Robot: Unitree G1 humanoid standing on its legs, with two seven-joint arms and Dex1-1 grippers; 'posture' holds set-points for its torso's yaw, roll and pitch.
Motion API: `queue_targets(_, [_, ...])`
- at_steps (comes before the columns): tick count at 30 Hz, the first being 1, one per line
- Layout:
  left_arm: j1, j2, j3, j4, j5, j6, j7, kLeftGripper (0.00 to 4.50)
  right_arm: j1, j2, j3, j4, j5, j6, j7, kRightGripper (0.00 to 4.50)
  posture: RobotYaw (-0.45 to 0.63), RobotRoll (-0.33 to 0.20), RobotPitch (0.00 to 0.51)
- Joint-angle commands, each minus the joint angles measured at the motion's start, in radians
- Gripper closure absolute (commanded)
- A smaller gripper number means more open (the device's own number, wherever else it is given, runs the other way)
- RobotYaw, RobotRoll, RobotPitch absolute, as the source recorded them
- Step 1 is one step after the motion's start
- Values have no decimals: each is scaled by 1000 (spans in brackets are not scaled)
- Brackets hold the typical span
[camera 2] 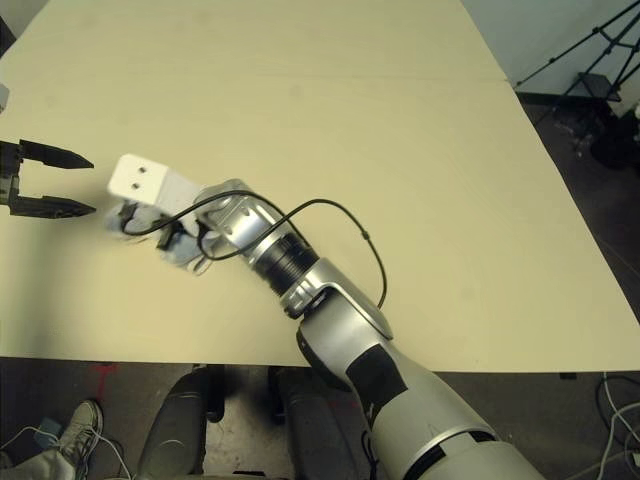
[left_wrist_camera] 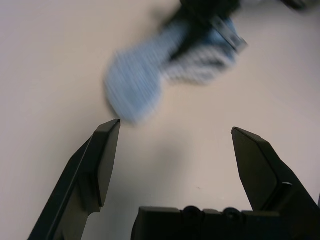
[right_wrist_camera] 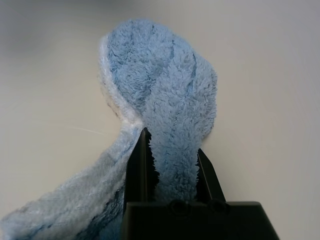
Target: Wipe the water off the table with a rag.
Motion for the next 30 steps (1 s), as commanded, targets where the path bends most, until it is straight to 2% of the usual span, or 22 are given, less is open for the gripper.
queue_targets(1, [8, -24, 27, -1, 0, -5, 37, 0, 12, -96, -72, 198, -57, -27, -132, 4313, 219, 0, 279])
queue_targets(5, [-6, -82, 63, 49, 7, -28, 142, 0, -1, -140, -177, 207, -13, -65, -165, 4314, 219, 0, 279])
queue_targets(7, [-22, -126, 94, 88, 5, -34, 235, 0, -10, -159, -253, 138, 29, -49, -177, 4314, 219, 0, 279])
queue_targets(10, [-63, -203, 170, 183, 5, -133, 426, 0, 7, -216, -359, -47, 72, 16, -207, 4314, 219, 0, 279])
queue_targets(14, [-94, -254, 260, 329, 37, -342, 717, 0, 116, -338, -447, -337, 78, 183, -231, 4314, 214, 0, 278])
queue_targets(17, [-77, -266, 308, 384, 45, -434, 882, 0, 226, -454, -479, -505, 66, 311, -210, 4314, 204, 0, 275])
queue_targets(19, [-48, -272, 327, 399, 50, -475, 955, 0, 298, -525, -505, -584, 67, 377, -199, 4314, 204, 0, 275])
queue_targets(23, [6, -277, 347, 430, 72, -546, 1071, 0, 410, -607, -545, -641, 73, 430, -191, 4314, 185, 0, 274])
queue_targets(26, [31, -286, 351, 465, 77, -571, 1119, 0, 451, -618, -567, -655, 77, 461, -205, 4314, 178, 0, 274])
queue_targets(30, [39, -301, 357, 514, 75, -590, 1149, 0, 460, -570, -572, -650, 94, 482, -218, 4314, 178, 0, 272])
